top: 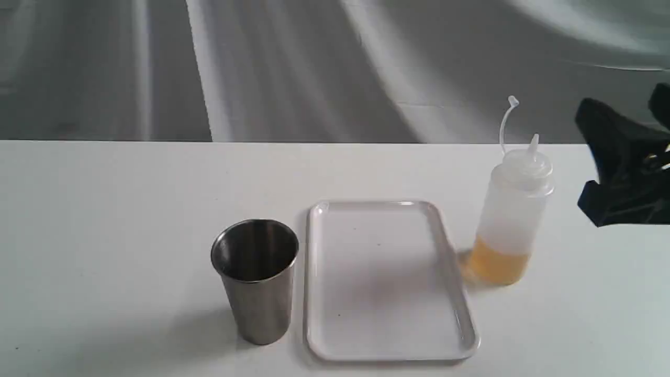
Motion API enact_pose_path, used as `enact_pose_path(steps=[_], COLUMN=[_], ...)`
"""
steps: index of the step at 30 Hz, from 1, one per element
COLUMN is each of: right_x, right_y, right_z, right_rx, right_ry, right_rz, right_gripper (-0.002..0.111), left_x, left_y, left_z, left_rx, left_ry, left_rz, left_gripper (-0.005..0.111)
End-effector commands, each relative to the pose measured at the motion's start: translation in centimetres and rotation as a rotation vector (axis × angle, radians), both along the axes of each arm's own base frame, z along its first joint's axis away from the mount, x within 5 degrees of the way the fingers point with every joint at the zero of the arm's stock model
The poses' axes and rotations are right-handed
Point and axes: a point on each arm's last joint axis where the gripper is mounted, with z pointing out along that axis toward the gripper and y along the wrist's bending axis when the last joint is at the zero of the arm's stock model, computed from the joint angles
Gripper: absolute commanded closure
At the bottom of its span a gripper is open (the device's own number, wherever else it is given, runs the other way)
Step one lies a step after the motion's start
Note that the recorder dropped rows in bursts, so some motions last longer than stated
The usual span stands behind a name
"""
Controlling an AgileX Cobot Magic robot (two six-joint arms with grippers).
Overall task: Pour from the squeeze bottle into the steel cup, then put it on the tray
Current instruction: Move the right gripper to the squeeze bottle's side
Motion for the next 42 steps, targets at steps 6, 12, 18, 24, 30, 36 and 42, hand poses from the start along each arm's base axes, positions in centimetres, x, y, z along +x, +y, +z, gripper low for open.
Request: enact_pose_path(steps=[6,12,18,24,30,36,42], right_x=[1.3,2.8,3.9,4.5,4.9,6.3,7.8], right_y=[0.3,0.4,-0.7,-1.1,-1.0,-1.0,-1.0], right_z=[-1.9,-3.4,-5.1,-6.1,-7.3,-7.7,-8.8], right_rx=[-0.040,-0.055,-0.012,0.011,-0.033,-0.080,-0.086], right_ry=[0.073,0.098,0.157,0.171,0.216,0.249,0.303], right_rz=[0.009,0.002,-0.050,-0.036,-0.012,0.033,0.037], right_gripper=[0.003,0.003,0.003,0.003,0.003,0.003,0.003], left_x=[0.0,0.0,0.0,0.0,0.0,0.0,0.0], left_y=[0.0,0.0,0.0,0.0,0.0,0.0,0.0], left_z=[-0.1,-0.1,-0.1,-0.1,-0.1,-0.1,-0.1], left_rx=[-0.005,-0.003,-0.003,-0.005,-0.005,-0.001,-0.001], left_ry=[-0.006,-0.006,-0.006,-0.006,-0.006,-0.005,-0.005], left_rz=[-0.007,-0.008,-0.008,-0.007,-0.007,-0.008,-0.008], left_gripper=[0.107,0.107,0.107,0.107,0.107,0.107,0.107])
